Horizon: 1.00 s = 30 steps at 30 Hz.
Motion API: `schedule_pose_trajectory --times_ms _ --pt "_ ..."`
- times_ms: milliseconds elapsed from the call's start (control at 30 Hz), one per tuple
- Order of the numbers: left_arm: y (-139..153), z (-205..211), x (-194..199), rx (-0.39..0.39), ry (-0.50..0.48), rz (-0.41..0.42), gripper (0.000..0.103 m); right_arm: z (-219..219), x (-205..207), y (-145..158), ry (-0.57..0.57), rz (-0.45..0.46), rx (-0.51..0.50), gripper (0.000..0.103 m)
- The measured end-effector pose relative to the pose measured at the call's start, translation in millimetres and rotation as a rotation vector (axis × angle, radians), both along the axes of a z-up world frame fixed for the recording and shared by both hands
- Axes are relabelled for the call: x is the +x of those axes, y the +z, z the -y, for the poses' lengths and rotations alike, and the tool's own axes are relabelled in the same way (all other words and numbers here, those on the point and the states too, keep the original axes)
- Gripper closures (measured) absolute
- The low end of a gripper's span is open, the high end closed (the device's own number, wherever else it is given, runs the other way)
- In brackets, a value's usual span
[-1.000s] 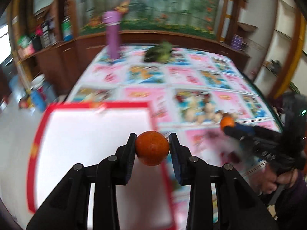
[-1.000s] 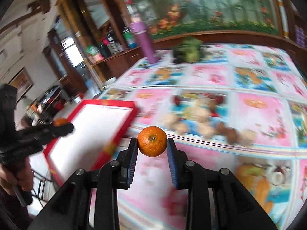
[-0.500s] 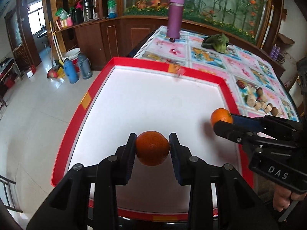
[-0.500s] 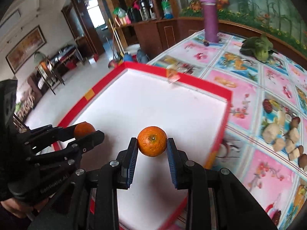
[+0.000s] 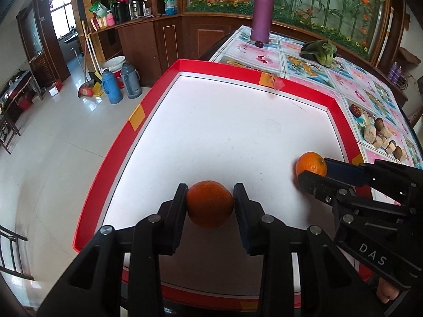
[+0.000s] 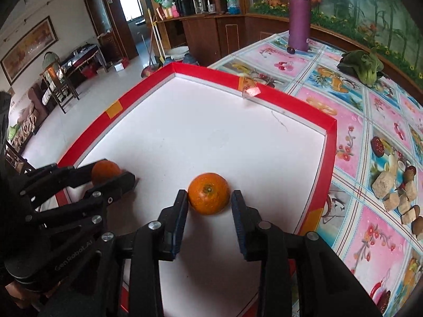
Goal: Organize fruits
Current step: 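Carry both oranges over the white tray and open both tools to drop them, then grasp a red date with the left tool while the right tool grasps a beige cube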
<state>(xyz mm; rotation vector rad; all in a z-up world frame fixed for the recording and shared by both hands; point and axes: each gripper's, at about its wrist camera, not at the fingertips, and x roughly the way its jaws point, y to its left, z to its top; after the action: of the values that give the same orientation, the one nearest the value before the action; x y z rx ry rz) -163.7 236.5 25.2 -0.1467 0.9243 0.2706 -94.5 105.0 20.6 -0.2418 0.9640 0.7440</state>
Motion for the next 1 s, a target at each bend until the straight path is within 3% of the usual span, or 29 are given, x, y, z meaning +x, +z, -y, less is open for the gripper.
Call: schedule_pose_trajectory --times_ms 167,233,367,533,633,867,1000 --pt "12.7 -7.5 -9.9 0.034 0.058 0.037 0.028 18.8 -5.4 -1.8 -0.015 -0.02 -0.026 0.054" --pt "22.2 -11.9 -16.6 0.062 0.091 0.07 0.022 29.2 -8.2 -1.7 -0.016 -0.063 -0.006 0.054" --pt "37.1 -20.0 -23.0 0.075 0.134 0.114 0.02 42.0 -19.7 3.8 -0.001 -0.108 0.04 0.054" --pt "54.2 -14.1 -26.1 0.078 0.131 0.156 0.017 34.7 -36.7 -2.1 0.028 -0.157 0.026 0.053" --pt "60.2 -5.7 -26.2 0.094 0.109 0.167 0.017 29.4 -51.8 -3.5 0.054 -0.135 0.004 0.048" --pt "71.3 16.7 -23.9 0.108 0.067 0.178 0.017 41.7 -53.5 -2.3 0.058 -0.184 0.083 0.048" --pt "76.5 30.4 -21.3 0.113 0.038 0.179 0.017 66.8 -50.5 15.3 0.05 -0.142 0.191 0.048"
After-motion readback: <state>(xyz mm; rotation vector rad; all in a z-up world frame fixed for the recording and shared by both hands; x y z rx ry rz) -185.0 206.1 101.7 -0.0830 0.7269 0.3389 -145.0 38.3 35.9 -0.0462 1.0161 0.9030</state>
